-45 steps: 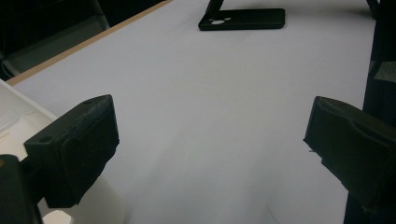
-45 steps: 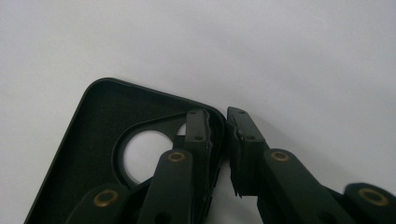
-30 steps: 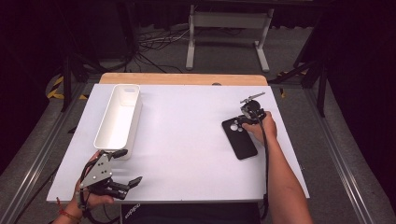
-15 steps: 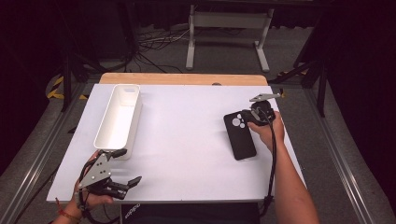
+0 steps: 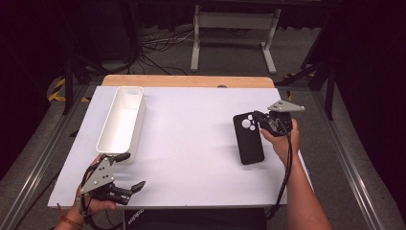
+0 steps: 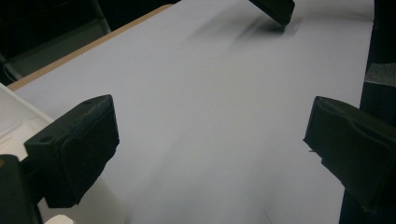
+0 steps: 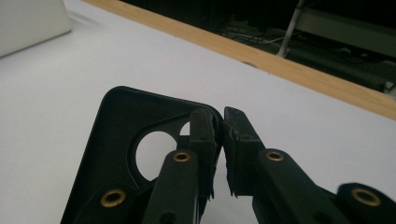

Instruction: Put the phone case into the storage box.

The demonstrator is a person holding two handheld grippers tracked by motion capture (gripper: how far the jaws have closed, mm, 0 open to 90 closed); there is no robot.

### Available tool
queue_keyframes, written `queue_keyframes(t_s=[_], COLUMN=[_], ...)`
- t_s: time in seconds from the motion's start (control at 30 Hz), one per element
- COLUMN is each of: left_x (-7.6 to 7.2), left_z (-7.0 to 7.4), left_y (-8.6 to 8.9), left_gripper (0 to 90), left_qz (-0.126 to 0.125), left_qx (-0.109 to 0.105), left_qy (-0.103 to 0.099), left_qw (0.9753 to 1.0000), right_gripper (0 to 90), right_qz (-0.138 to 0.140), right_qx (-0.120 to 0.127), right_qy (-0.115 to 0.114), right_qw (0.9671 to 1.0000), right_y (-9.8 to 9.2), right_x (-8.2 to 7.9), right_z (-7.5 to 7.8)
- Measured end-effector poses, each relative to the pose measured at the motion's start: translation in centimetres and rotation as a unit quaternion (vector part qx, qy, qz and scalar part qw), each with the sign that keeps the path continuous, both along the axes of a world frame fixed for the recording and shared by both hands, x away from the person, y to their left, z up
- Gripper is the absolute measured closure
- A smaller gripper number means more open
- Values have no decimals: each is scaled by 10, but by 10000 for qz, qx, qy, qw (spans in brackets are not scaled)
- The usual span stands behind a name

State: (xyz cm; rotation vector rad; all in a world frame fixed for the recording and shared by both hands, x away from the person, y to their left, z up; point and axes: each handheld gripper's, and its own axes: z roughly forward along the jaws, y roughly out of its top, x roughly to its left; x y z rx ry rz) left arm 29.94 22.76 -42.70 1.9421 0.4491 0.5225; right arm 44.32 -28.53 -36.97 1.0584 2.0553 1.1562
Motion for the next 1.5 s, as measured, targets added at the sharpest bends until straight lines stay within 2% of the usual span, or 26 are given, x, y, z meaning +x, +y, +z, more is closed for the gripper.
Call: queue_keyframes(t_s=[0.07, 0.13, 0.27, 0.4, 0.6, 0.77, 0.93, 1.13, 1.17, 1.33, 1.5], left_x=[0, 0, 1, 2, 4, 7, 12, 19, 20, 25, 32], left_z=[0, 0, 1, 2, 7, 14, 21, 24, 24, 27, 31], left_y=[0, 0, 0, 1, 0, -5, -9, -13, -14, -22, -36], left_gripper=[33, 34, 34, 35, 42, 69, 81, 88, 88, 88, 89], left_qz=[-1, 4, 10, 51, 141, 309, 439, 469, 441, 388, 276], left_qx=[-1, -6, -5, -53, -204, -320, -424, -358, -305, -328, -280], left_qy=[2, 0, -11, -6, -6, -116, -191, -161, -176, -226, -257], left_qw=[10000, 10000, 10000, 10000, 9997, 9989, 9980, 9981, 9984, 9985, 9989], right_gripper=[828, 828, 828, 829, 829, 829, 829, 829, 829, 829, 828], right_qz=[19, -4, -16, -53, -58, -8, 55, 72, 78, 137, 170], right_qx=[41, 62, 146, 63, 126, 243, 288, 354, 363, 383, 414], right_qy=[-54, -199, -297, -531, -741, -929, -1009, -1134, -1148, -1198, -1237], right_qw=[10000, 9998, 9995, 9986, 9972, 9954, 9945, 9929, 9927, 9920, 9913], right_y=[0, 1, 2, 9, 16, 27, 34, 42, 43, 51, 58], right_x=[-2, -8, -11, -17, -23, -31, -35, -40, -41, -44, -47], right_z=[1, 3, 4, 4, 7, 11, 13, 15, 16, 16, 17])
